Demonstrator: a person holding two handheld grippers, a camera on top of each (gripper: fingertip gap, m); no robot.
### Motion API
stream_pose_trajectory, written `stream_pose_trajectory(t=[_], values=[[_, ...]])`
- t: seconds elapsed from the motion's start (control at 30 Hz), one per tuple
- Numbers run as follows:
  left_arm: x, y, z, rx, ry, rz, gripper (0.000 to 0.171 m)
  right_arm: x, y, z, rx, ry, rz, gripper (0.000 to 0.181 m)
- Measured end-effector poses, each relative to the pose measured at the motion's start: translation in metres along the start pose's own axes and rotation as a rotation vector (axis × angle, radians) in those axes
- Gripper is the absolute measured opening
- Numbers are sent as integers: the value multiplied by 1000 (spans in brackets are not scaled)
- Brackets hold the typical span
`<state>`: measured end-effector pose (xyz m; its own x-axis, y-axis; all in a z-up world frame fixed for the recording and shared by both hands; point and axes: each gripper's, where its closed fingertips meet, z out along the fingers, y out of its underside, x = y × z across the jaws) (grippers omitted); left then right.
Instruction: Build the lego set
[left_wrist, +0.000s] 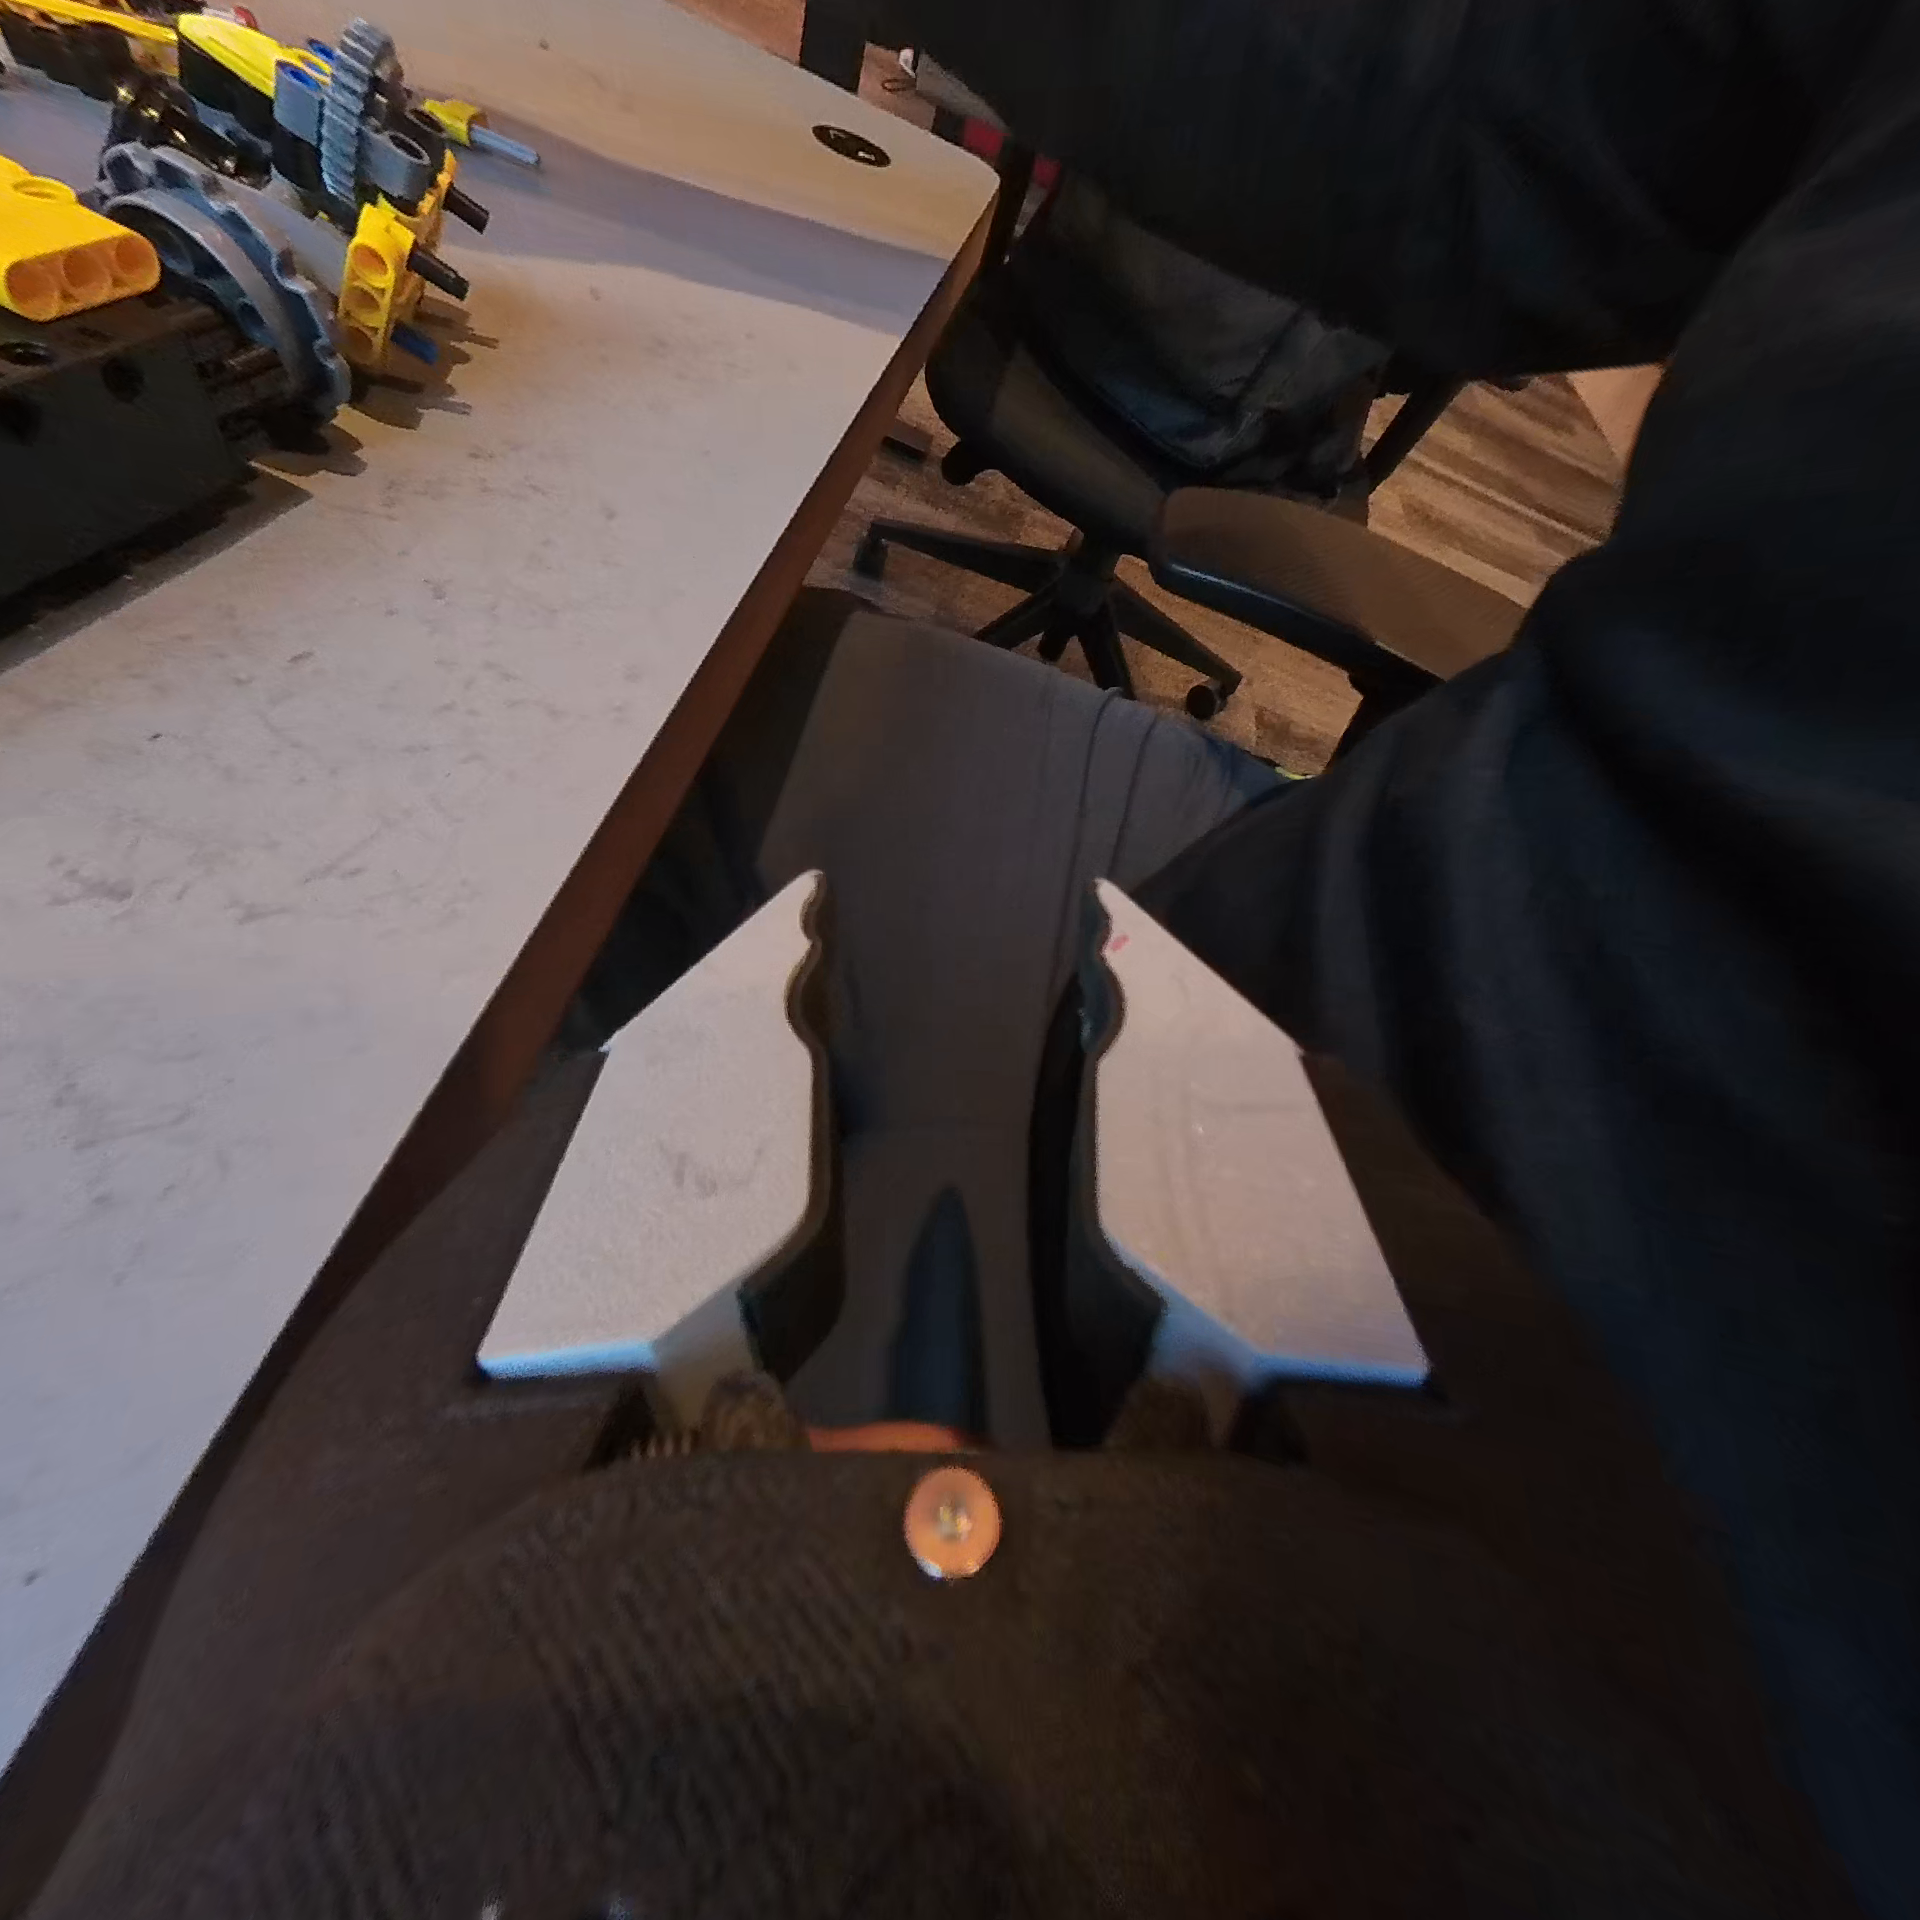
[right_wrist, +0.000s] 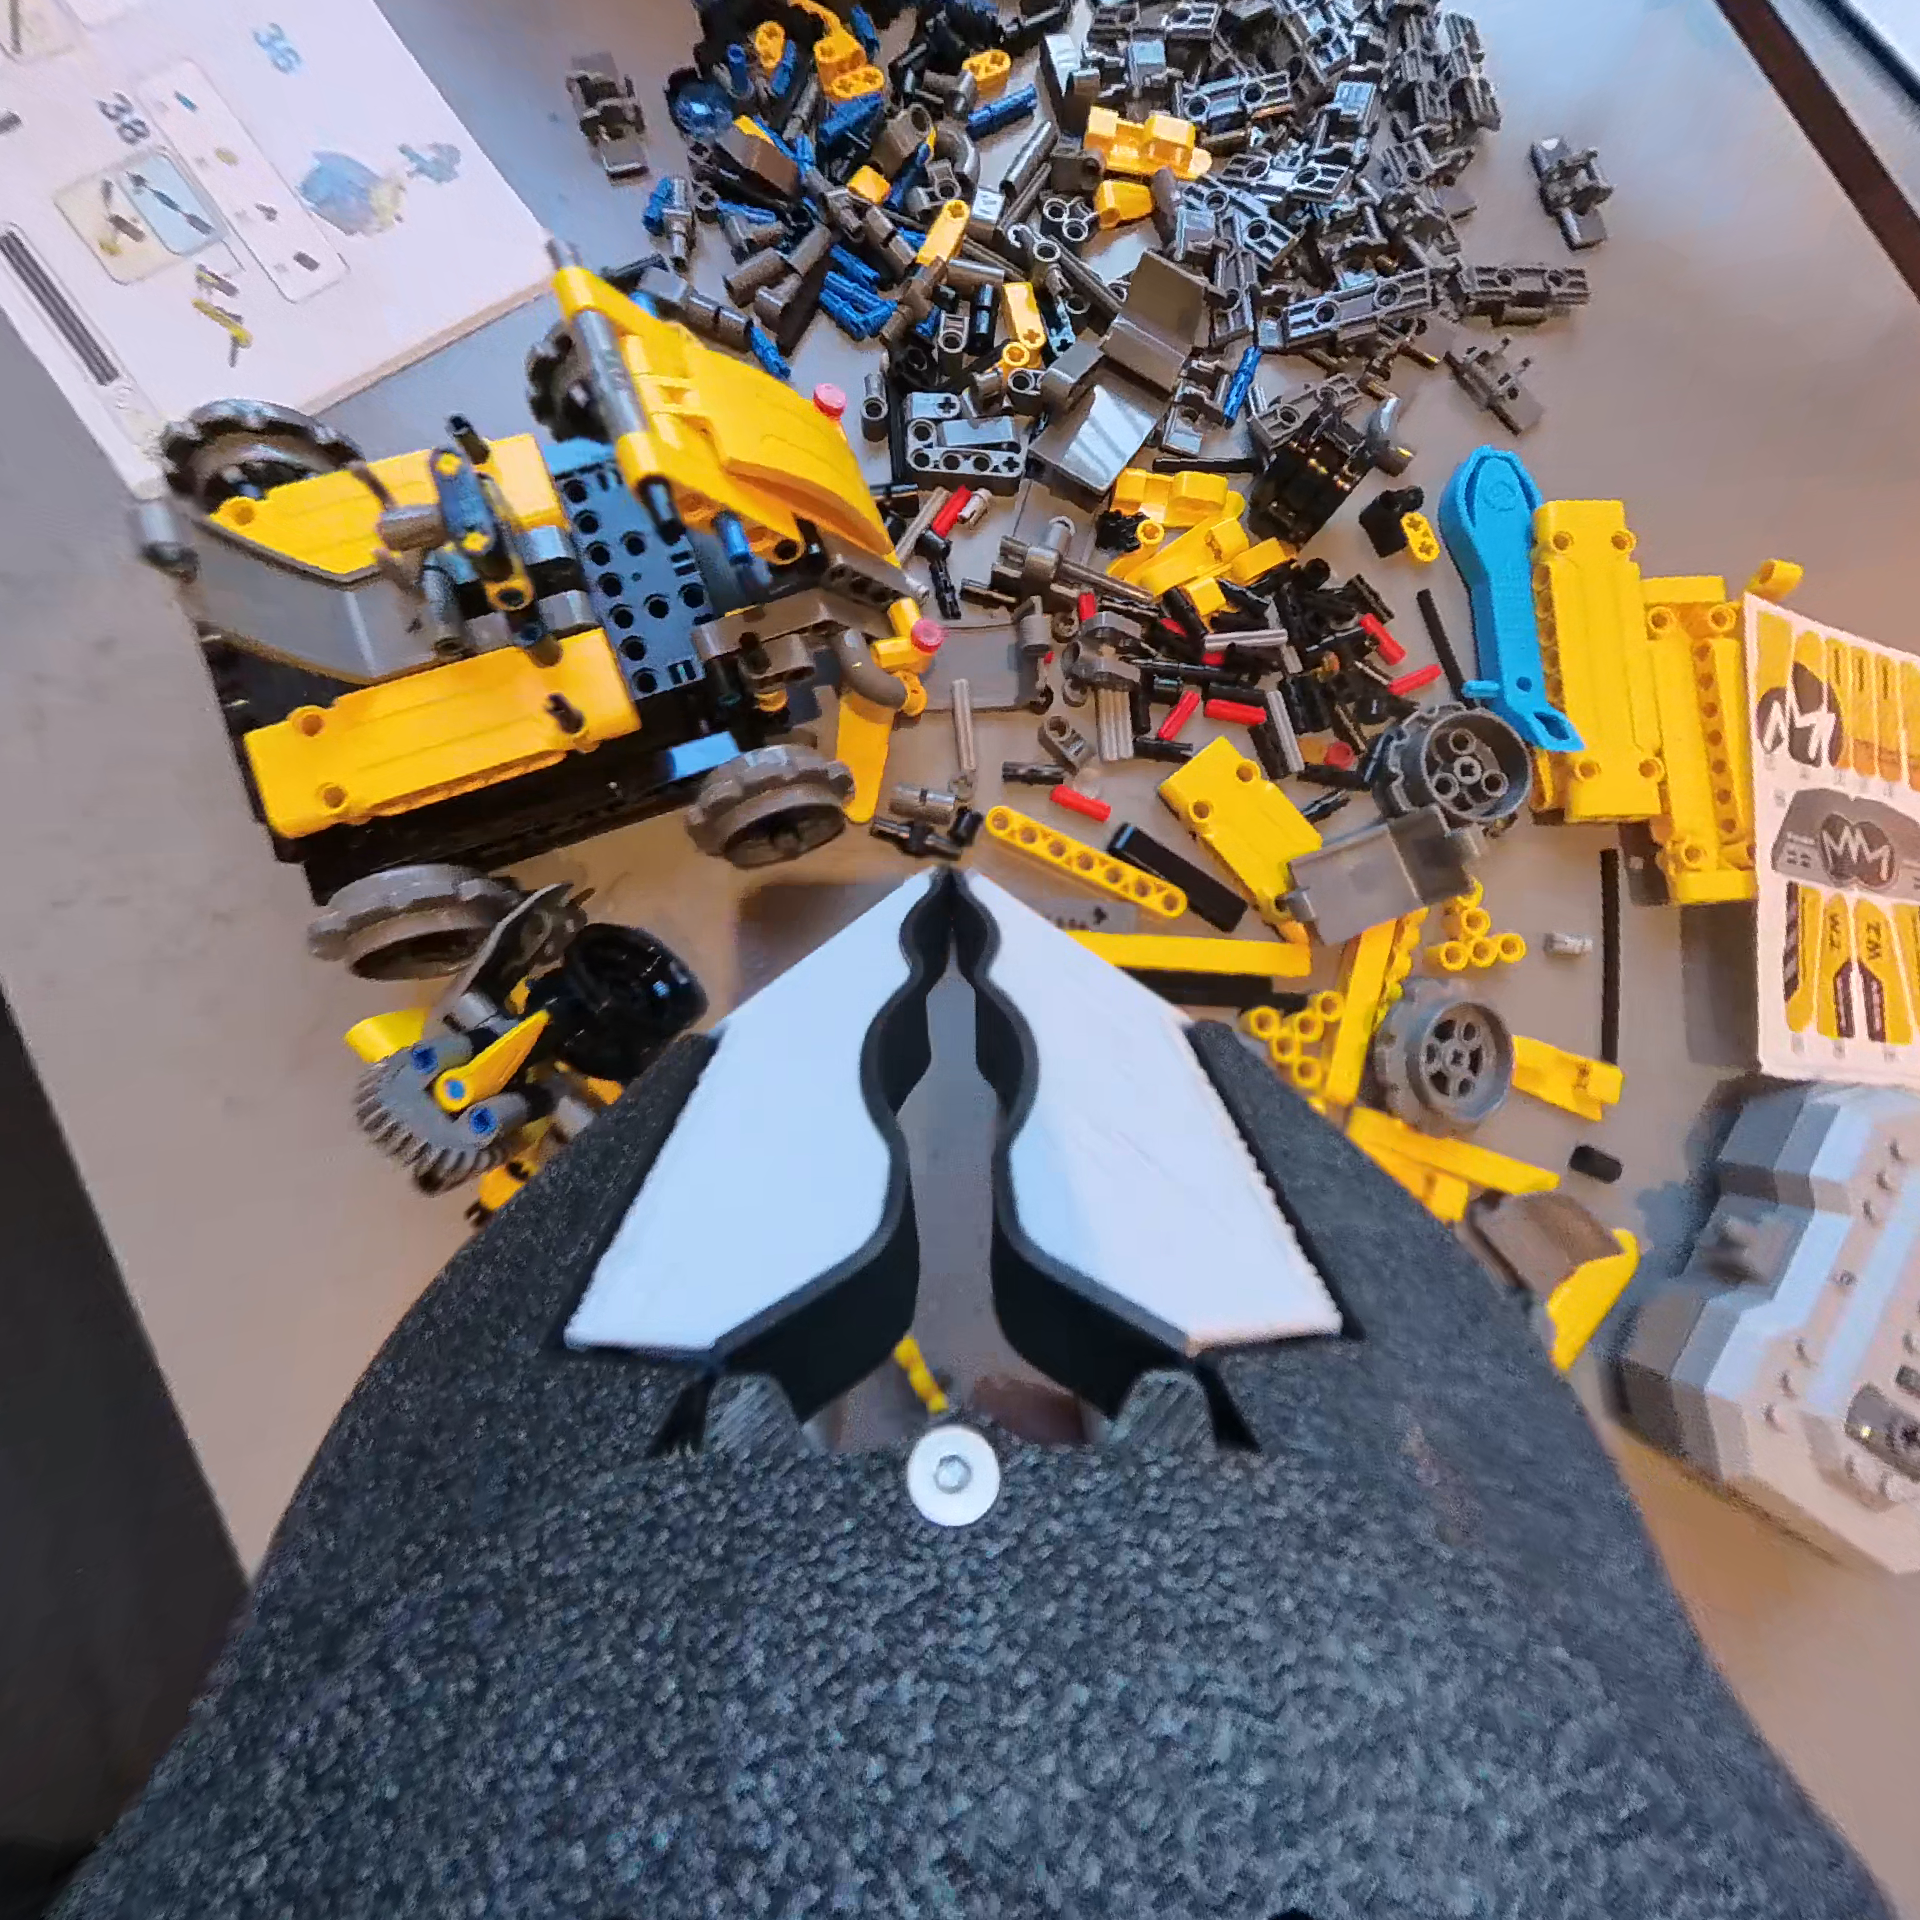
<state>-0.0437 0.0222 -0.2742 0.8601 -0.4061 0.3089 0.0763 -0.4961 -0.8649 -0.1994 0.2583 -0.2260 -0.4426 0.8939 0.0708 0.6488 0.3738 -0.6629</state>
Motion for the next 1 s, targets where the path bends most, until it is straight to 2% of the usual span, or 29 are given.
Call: stream_pose_trajectory(t=[0.2,0.5,0.8,1.0], values=[[3,2,0,-16,-9,24,46,-11,29,-13,-11,-12,18,0],[4,7,5,-47,-22,53,46,-16,77,1,-143,23,-38,4],[5,9,6,-58,-16,59,46,-13,67,-24,9,-46,110,12],[7,10,6,-65,-12,63,46,-10,70,-25,36,-56,169,16]])
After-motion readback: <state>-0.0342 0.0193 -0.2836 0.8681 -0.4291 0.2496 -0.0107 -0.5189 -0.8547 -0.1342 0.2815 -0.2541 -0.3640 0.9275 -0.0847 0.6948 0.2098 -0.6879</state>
